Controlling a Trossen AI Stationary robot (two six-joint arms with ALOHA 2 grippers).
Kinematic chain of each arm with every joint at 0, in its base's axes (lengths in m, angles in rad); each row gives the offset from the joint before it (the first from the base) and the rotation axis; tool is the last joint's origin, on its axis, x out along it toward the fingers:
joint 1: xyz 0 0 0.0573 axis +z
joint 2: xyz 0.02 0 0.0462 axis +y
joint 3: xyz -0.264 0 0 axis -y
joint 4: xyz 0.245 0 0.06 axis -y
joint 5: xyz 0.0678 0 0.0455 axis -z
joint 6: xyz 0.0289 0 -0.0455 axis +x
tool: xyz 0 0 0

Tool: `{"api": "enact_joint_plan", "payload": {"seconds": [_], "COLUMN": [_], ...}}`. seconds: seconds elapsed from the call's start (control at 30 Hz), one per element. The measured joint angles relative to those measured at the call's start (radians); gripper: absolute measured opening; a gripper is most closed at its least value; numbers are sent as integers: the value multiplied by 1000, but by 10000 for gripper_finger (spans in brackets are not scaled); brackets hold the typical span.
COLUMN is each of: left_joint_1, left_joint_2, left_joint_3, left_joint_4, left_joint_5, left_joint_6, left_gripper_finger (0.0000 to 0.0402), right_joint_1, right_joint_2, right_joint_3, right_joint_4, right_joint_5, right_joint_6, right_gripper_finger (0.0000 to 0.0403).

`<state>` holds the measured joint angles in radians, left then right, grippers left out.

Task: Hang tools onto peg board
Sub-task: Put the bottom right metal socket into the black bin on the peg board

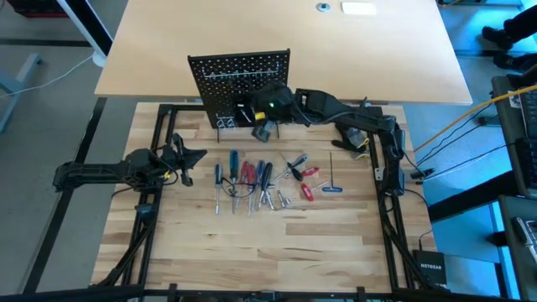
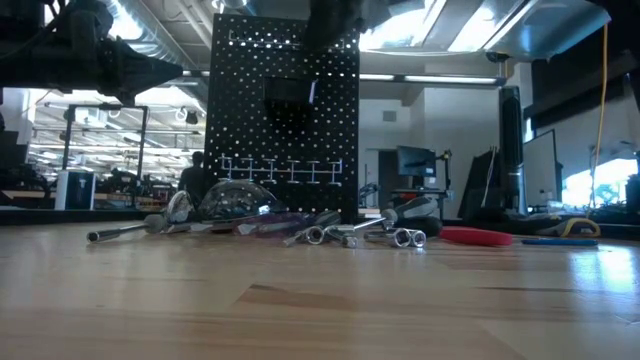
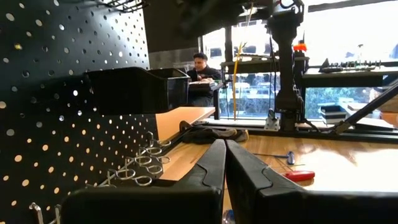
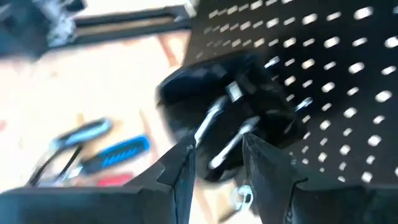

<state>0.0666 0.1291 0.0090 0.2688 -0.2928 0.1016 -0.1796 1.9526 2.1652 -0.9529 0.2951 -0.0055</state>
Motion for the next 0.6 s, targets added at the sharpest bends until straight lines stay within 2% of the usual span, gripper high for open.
{"api": "enact_joint_plan", "payload": {"seconds": [0.17, 0.27, 0.4, 0.6], "left_joint_1": [0, 0, 0, 0], "left_joint_2": [0, 0, 0, 0], "left_joint_3": [0, 0, 0, 0], "left_joint_4": [4, 2, 3, 2], "left_joint_5": [0, 0, 0, 0], "left_joint_6": [-13, -11, -7, -41], "left_gripper_finger": [1, 1, 1, 1], "right_joint_1": [101, 161, 232, 339], "right_joint_2": [0, -1, 1, 1], "right_joint_3": [19, -15, -103, -323], "right_joint_4": [-185, -259, -294, -221], "right_joint_5": [-1, 0, 27, 64], "right_joint_6": [19, 53, 97, 172], "right_gripper_finger": [135, 135, 135, 135]}}
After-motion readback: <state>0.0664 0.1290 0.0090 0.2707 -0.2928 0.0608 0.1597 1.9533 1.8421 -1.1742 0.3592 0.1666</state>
